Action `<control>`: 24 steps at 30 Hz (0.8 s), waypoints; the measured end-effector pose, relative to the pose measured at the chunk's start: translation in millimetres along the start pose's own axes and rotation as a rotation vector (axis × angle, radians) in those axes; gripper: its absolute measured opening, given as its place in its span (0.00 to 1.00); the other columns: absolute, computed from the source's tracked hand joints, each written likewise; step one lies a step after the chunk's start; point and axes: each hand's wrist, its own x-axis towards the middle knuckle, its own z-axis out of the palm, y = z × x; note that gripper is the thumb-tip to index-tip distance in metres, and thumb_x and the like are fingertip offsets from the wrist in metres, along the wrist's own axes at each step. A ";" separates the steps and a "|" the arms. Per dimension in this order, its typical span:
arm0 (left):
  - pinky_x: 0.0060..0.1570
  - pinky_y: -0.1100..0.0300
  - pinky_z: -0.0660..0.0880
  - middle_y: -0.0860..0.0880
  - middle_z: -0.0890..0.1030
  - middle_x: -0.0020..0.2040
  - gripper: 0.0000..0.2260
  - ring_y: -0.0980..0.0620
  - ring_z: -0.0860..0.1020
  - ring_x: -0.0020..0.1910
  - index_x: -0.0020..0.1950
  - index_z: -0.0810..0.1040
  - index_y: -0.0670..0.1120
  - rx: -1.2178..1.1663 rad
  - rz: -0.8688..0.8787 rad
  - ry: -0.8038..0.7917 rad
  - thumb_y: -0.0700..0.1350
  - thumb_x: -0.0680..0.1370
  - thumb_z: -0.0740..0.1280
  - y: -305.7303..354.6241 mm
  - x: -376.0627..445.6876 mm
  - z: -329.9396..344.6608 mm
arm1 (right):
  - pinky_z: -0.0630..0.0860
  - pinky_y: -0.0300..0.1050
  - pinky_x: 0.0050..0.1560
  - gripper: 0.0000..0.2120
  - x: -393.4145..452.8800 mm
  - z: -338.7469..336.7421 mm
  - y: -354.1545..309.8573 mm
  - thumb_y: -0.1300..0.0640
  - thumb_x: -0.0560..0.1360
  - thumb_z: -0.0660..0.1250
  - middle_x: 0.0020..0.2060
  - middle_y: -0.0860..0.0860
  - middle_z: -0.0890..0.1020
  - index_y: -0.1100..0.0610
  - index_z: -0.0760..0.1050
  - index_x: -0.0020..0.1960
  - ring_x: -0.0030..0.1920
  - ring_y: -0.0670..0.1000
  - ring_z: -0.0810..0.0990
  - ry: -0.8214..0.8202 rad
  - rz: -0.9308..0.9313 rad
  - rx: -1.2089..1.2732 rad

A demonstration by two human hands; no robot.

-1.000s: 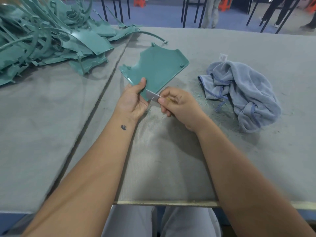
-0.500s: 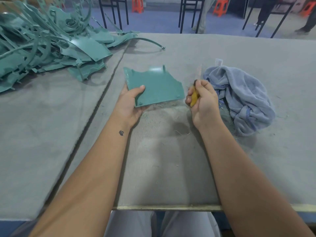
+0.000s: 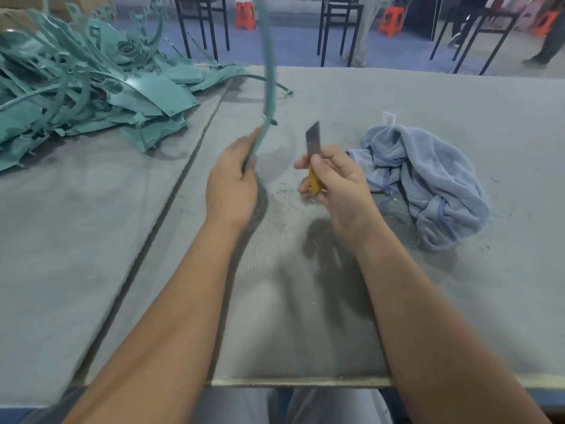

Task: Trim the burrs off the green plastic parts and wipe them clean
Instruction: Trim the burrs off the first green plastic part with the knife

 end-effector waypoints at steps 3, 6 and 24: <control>0.52 0.50 0.73 0.48 0.74 0.68 0.28 0.44 0.73 0.64 0.72 0.70 0.61 0.475 0.064 -0.157 0.36 0.76 0.57 -4.4 -3.5 5.7 | 0.77 0.42 0.41 0.09 -2.5 6.5 1.1 0.63 0.80 0.61 0.40 0.45 0.83 0.54 0.78 0.47 0.35 0.46 0.81 -0.130 0.028 -0.044; 0.47 0.51 0.74 0.50 0.78 0.60 0.25 0.43 0.75 0.59 0.68 0.74 0.59 0.552 0.085 -0.220 0.39 0.75 0.60 -4.7 -5.1 6.1 | 0.77 0.41 0.39 0.08 -1.0 7.9 3.1 0.63 0.81 0.61 0.40 0.45 0.81 0.55 0.76 0.48 0.33 0.46 0.80 -0.068 0.063 -0.132; 0.58 0.51 0.78 0.49 0.70 0.69 0.30 0.48 0.77 0.62 0.72 0.65 0.52 -0.540 -0.568 0.096 0.45 0.72 0.71 -2.6 1.8 -2.4 | 0.75 0.35 0.36 0.06 7.9 -1.8 5.1 0.61 0.82 0.59 0.41 0.48 0.78 0.58 0.75 0.52 0.30 0.43 0.76 0.310 0.026 -0.268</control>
